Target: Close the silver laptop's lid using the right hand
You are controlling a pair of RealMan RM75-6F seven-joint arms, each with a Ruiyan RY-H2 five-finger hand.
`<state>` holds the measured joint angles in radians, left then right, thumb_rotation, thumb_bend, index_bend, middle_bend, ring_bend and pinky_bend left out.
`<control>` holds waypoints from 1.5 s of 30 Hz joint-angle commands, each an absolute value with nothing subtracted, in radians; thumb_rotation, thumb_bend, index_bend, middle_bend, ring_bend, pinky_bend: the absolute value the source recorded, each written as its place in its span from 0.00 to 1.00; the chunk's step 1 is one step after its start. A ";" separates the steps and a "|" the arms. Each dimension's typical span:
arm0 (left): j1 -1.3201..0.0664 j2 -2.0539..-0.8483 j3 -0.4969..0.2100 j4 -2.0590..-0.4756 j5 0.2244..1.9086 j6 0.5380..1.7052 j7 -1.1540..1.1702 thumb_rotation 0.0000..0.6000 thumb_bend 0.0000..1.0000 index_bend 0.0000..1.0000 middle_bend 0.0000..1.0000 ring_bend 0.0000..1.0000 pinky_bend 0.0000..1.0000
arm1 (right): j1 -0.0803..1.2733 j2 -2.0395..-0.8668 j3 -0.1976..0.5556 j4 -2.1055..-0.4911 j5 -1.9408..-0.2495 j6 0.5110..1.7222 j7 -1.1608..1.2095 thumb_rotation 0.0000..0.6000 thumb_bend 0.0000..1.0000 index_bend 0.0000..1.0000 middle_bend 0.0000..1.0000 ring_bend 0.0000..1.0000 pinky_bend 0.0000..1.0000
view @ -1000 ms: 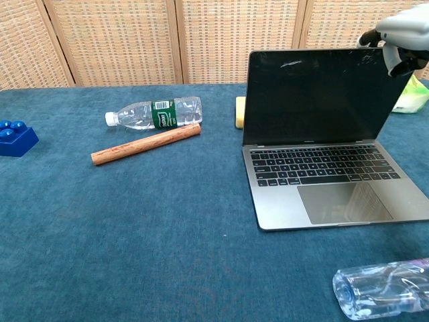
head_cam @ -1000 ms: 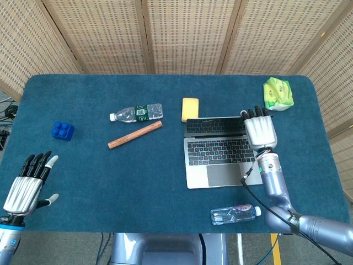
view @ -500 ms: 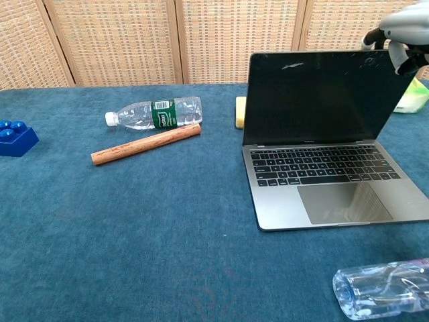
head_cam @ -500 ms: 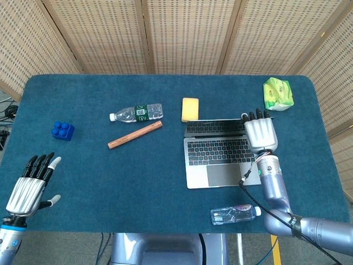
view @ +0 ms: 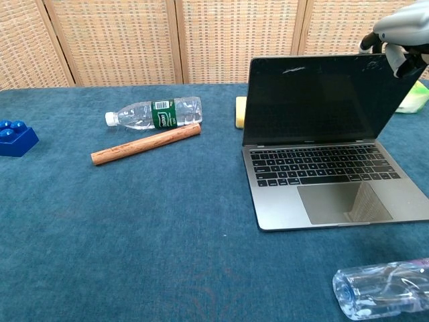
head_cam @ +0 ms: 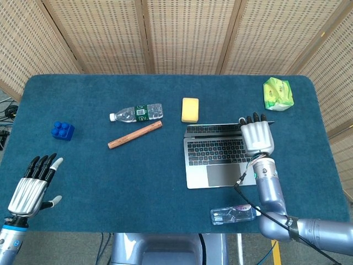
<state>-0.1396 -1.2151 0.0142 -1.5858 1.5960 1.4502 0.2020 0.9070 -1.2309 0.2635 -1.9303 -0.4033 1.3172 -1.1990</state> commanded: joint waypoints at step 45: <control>-0.141 -1.223 0.027 -1.587 1.615 1.448 0.216 1.00 0.07 0.00 0.00 0.00 0.00 | 0.914 -1.172 0.153 -2.091 -0.318 1.423 -1.151 1.00 1.00 0.21 0.24 0.14 0.19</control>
